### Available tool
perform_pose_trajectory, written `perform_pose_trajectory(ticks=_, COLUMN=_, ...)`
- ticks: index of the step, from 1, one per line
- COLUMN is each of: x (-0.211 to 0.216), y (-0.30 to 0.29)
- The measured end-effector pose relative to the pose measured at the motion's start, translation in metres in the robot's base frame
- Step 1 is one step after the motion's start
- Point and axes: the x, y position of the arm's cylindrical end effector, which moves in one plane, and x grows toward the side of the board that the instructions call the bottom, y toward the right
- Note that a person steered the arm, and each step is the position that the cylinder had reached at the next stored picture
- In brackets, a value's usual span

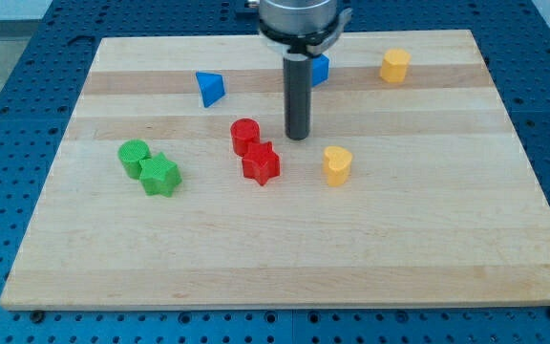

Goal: Go near the yellow heart

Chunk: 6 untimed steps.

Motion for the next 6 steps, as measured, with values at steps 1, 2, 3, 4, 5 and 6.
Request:
perform_pose_trajectory(ticks=1, x=0.0, y=0.031)
perform_pose_trajectory(ticks=2, x=0.001, y=0.117)
perform_pose_trajectory(ticks=3, x=0.039, y=0.143)
perform_pose_trajectory(ticks=4, x=0.08, y=0.12)
perform_pose_trajectory(ticks=5, x=0.101, y=0.079)
perform_pose_trajectory(ticks=6, x=0.103, y=0.037)
